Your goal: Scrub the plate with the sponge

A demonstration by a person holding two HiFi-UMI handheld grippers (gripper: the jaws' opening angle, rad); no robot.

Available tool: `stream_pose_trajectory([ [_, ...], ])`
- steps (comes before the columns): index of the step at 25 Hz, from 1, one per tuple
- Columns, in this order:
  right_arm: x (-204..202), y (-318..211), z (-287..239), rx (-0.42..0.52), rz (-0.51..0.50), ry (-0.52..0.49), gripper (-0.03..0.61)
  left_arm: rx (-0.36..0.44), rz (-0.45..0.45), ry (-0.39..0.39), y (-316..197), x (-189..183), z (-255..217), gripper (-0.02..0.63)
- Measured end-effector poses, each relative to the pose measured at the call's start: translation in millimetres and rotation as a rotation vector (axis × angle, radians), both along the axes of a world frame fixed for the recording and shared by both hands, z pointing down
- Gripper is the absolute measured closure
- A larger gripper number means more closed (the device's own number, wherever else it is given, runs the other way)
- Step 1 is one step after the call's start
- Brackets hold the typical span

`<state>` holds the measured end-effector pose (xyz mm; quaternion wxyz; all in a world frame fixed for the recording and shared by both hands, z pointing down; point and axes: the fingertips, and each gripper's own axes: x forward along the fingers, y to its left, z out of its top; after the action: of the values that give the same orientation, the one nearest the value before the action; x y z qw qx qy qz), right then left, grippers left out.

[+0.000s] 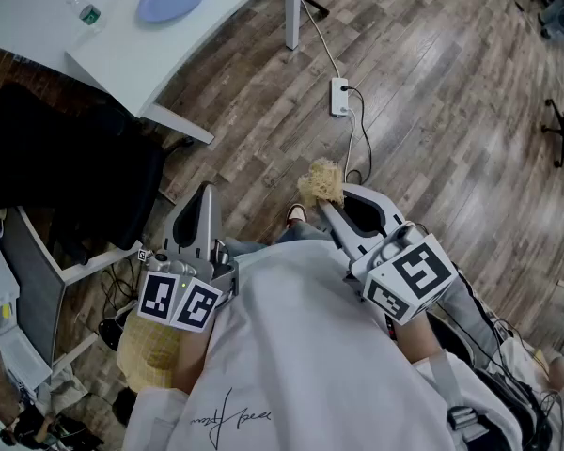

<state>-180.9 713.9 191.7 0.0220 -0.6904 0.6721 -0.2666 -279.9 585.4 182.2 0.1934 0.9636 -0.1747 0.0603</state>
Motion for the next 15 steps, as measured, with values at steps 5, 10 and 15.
stream_pose_trajectory([
  [5, 11, 6, 4, 0.016, 0.014, -0.039, 0.536, -0.024, -0.007, -0.014, 2, 3, 11, 0.594],
  [10, 20, 12, 10, -0.001, 0.019, -0.037, 0.537, -0.039, 0.003, -0.057, 10, 5, 19, 0.594],
  [15, 32, 11, 18, -0.014, 0.056, -0.107, 0.535, -0.033, 0.016, -0.07, 7, 16, 18, 0.594],
])
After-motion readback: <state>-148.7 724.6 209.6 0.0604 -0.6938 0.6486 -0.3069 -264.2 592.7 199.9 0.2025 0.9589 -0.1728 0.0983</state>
